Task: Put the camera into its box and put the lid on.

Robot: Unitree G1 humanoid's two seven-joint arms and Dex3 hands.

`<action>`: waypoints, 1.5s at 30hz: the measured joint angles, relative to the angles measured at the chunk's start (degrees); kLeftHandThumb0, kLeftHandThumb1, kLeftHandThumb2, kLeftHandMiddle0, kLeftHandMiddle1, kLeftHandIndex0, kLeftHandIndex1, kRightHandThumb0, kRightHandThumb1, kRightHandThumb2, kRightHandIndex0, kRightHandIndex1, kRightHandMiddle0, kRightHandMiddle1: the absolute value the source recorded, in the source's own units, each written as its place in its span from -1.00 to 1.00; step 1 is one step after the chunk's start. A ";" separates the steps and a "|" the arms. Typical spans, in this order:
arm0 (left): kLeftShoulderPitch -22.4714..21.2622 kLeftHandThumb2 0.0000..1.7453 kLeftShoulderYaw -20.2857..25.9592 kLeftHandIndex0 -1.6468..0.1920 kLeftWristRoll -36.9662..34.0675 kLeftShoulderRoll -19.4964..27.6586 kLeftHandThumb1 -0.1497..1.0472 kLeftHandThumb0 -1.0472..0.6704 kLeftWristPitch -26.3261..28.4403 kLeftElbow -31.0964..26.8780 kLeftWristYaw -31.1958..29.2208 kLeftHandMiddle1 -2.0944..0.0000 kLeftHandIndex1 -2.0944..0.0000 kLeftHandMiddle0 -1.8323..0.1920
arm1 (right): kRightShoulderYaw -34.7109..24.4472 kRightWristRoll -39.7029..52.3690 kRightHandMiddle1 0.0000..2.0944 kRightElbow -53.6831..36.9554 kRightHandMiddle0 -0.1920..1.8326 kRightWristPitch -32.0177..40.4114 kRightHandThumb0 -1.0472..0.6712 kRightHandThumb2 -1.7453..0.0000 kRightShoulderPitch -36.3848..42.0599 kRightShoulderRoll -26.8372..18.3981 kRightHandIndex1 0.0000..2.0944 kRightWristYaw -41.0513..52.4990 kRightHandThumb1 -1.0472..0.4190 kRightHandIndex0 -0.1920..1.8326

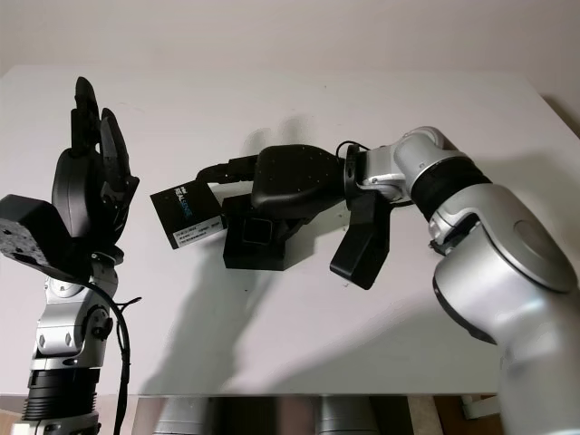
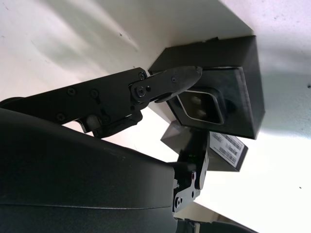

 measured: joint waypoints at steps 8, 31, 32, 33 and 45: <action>0.07 -0.30 -0.20 1.00 0.01 -0.13 1.00 -0.67 0.25 -0.10 0.14 1.00 1.00 1.00 | 0.00 -0.64 -0.80 -1.07 -0.95 0.86 -0.45 0.94 0.00 0.00 -1.00 -0.08 -0.82 -1.00; 0.16 -0.55 1.12 0.81 6.65 1.27 1.00 -0.59 0.74 -0.25 6.70 0.88 0.91 0.74 | -37.86 61.27 -0.89 1.19 -0.88 16.52 -0.64 0.73 9.58 4.58 -0.95 52.01 -1.00 -0.92; 0.19 -0.60 0.54 0.77 9.91 2.98 1.00 -0.60 2.06 -0.59 6.82 0.88 0.89 0.70 | -39.90 64.10 -0.88 0.39 -0.87 19.99 -0.64 0.75 10.84 5.28 -0.95 54.39 -1.00 -0.92; 0.24 -0.65 0.01 0.73 12.43 4.96 1.00 -0.58 3.38 -1.04 6.43 0.88 0.88 0.68 | -41.76 66.57 -0.88 -0.53 -0.86 23.21 -0.65 0.76 12.11 5.90 -0.94 56.26 -1.00 -0.92; 1.52 -0.95 -8.30 0.82 25.10 24.17 0.85 -0.71 14.70 -3.45 -14.28 0.99 0.96 0.80 | -55.69 79.64 -0.89 -10.04 -0.82 43.59 -0.64 0.65 21.74 10.27 -0.94 58.71 -1.00 -0.87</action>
